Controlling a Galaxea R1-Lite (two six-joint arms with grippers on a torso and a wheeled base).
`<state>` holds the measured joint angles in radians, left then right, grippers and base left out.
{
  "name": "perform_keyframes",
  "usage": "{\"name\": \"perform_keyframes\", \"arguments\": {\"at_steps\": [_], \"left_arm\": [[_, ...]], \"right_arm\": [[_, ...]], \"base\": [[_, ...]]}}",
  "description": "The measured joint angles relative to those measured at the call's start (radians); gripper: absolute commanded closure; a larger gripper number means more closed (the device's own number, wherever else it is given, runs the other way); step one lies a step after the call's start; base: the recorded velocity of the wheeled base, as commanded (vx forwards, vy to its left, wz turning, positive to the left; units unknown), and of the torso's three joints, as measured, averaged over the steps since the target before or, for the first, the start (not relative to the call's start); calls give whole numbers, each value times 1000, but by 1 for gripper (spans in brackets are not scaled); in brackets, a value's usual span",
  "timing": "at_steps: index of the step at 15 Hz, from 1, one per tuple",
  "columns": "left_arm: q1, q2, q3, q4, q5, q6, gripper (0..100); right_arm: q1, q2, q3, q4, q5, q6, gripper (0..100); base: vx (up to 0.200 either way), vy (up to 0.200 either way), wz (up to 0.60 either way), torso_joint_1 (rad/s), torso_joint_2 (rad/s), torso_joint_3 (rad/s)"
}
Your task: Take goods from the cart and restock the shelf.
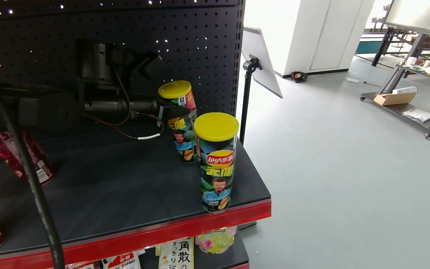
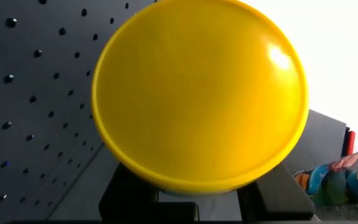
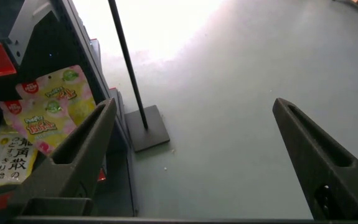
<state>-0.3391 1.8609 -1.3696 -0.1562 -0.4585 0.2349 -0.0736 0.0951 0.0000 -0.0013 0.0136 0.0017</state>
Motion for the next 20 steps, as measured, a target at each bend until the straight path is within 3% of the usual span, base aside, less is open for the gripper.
{"name": "perform_keyframes", "arguments": {"at_steps": [5, 17, 20], "left_arm": [[-33, 34, -50, 0, 2, 0, 100], [-34, 57, -63, 23, 7, 3, 100], [-30, 52, -64, 46, 8, 40, 100]], "right_arm": [[0, 0, 0, 0, 0, 0, 0], [0, 0, 0, 0, 0, 0, 0], [0, 0, 0, 0, 0, 0, 0]], "base": [[0, 0, 0, 0, 0, 0], [0, 0, 0, 0, 0, 0], [0, 0, 0, 0, 0, 0]]}}
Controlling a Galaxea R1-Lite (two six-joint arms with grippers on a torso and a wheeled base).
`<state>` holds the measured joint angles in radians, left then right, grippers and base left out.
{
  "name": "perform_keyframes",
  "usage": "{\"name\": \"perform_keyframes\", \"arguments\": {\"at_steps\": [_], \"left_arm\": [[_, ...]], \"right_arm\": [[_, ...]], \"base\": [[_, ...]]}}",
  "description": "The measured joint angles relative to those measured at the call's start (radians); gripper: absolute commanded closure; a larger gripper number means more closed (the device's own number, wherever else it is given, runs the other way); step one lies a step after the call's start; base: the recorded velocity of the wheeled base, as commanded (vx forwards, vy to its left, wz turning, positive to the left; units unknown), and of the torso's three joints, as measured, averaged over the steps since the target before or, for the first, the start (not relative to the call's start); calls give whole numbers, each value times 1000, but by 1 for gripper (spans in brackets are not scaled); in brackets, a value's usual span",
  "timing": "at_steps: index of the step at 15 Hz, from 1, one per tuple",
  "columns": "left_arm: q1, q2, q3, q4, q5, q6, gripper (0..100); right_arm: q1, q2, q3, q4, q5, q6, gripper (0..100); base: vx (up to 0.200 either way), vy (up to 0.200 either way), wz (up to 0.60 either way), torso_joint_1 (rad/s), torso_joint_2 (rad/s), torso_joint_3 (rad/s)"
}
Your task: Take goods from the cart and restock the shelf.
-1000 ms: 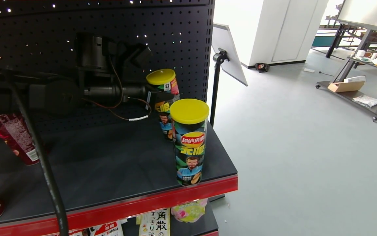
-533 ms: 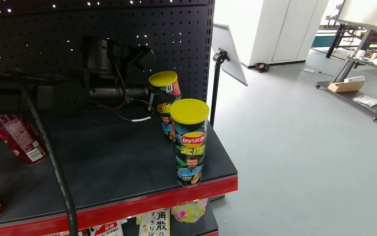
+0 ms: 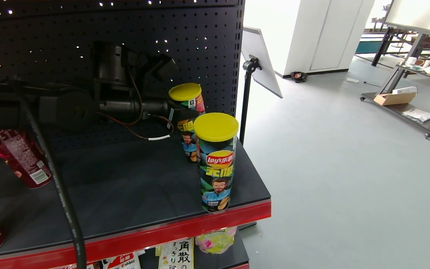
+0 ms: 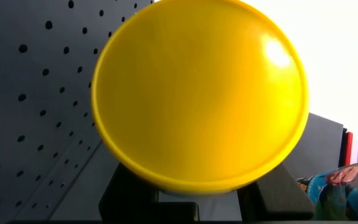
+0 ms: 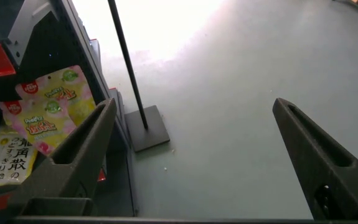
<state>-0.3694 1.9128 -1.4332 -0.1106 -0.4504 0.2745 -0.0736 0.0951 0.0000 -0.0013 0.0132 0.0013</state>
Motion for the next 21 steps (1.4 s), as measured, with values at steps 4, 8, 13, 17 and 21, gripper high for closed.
{"name": "perform_keyframes", "arguments": {"at_steps": [4, 8, 13, 17, 21], "left_arm": [[7, -1, 0, 1, 1, 8, 0], [9, 3, 1, 4, 1, 8, 0], [9, -5, 11, 2, 2, 1, 0], [39, -96, 146, 3, 4, 1, 0], [112, -294, 367, 2, 4, 3, 0]], "right_arm": [[0, 0, 0, 0, 0, 0, 0], [0, 0, 0, 0, 0, 0, 0], [0, 0, 0, 0, 0, 0, 0], [0, 0, 0, 0, 0, 0, 0], [0, 0, 0, 0, 0, 0, 0]], "base": [[0, 0, 0, 0, 0, 0], [0, 0, 0, 0, 0, 0], [0, 0, 0, 0, 0, 0], [0, 0, 0, 0, 0, 0], [0, 0, 0, 0, 0, 0]]}}
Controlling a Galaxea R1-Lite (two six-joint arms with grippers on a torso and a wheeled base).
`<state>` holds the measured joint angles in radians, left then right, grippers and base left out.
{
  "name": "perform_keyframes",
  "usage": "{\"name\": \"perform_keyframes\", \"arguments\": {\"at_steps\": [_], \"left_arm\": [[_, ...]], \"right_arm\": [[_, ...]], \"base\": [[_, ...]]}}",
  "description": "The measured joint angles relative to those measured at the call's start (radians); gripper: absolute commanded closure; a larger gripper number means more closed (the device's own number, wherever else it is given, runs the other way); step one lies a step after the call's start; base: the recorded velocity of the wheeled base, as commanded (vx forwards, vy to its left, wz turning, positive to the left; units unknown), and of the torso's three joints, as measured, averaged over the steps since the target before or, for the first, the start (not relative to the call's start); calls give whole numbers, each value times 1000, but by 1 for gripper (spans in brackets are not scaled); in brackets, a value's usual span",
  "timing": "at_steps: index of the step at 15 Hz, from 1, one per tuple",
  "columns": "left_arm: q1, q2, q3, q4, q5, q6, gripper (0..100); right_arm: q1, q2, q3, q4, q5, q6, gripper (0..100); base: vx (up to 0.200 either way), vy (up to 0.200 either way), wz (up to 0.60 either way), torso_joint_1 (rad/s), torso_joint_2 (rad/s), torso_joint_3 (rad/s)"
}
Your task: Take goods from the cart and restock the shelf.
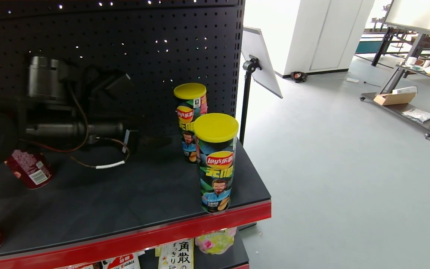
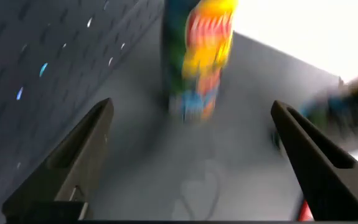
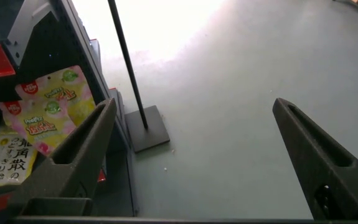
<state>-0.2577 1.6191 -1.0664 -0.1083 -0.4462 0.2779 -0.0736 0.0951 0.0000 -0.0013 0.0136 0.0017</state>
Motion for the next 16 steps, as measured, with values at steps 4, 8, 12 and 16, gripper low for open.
{"name": "perform_keyframes", "arguments": {"at_steps": [4, 8, 12, 16], "left_arm": [[76, -313, 241, 69, 0, -3, 0], [128, -710, 418, 214, 6, -106, 0], [156, -1082, 544, 297, 147, -275, 0], [162, -1303, 627, 346, 171, -296, 0]], "right_arm": [[0, 0, 0, 0, 0, 0, 0], [0, 0, 0, 0, 0, 0, 0], [0, 0, 0, 0, 0, 0, 0], [0, 0, 0, 0, 0, 0, 0]], "base": [[0, 0, 0, 0, 0, 0], [0, 0, 0, 0, 0, 0], [0, 0, 0, 0, 0, 0], [0, 0, 0, 0, 0, 0]]}}
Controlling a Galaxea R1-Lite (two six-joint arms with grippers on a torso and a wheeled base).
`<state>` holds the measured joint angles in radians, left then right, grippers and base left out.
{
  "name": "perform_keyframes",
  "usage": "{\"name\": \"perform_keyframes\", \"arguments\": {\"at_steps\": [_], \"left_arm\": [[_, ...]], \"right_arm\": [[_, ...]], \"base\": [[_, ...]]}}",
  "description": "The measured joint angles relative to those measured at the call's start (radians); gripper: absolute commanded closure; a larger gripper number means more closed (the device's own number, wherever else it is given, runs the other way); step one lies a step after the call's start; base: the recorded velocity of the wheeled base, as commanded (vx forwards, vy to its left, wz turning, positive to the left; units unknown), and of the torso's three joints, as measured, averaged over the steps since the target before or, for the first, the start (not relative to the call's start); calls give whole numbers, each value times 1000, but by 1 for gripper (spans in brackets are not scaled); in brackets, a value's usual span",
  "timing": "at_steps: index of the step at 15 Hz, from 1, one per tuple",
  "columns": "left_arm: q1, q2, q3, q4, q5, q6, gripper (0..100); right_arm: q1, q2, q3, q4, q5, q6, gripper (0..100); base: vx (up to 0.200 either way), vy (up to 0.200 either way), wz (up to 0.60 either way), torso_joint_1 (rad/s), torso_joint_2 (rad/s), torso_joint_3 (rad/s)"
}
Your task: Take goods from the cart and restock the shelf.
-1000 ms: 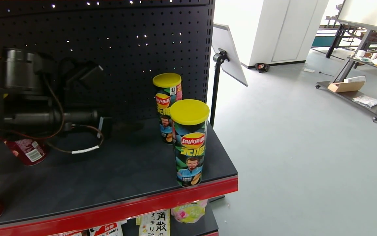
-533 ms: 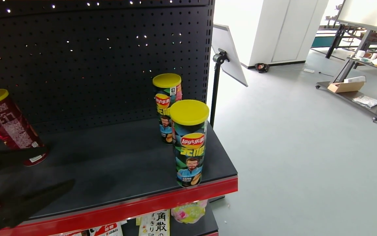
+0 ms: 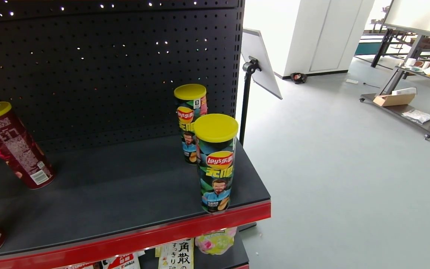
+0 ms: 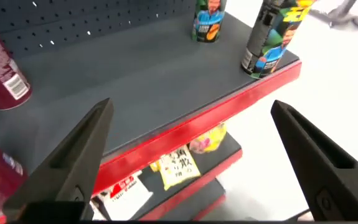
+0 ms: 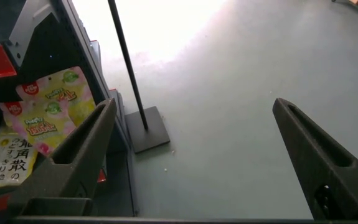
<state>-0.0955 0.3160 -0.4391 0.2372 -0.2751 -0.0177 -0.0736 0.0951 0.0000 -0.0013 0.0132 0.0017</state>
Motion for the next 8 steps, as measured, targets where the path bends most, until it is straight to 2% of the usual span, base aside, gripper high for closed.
{"name": "perform_keyframes", "arguments": {"at_steps": [1, 4, 5, 6, 8], "left_arm": [[0, -63, 18, 36, 32, -6, 0], [0, -172, 35, 137, 250, -15, 0], [2, -186, 29, 173, 294, -15, 0], [15, -191, 3, 224, 319, -19, 0], [83, -191, -48, 330, 337, -51, 0]], "right_arm": [[0, 0, 0, 0, 0, -2, 0], [0, 0, 0, 0, 1, -4, 0], [1, 0, 0, 0, 1, -5, 0], [2, 1, 0, 0, 2, -5, 0], [3, 1, 0, 0, 2, -4, 0]], "base": [[0, 0, 0, 0, 0, 0], [0, 0, 0, 0, 0, 0], [0, 0, 0, 0, 0, 0], [0, 0, 0, 0, 0, 0], [0, 0, 0, 0, 0, 0]]}}
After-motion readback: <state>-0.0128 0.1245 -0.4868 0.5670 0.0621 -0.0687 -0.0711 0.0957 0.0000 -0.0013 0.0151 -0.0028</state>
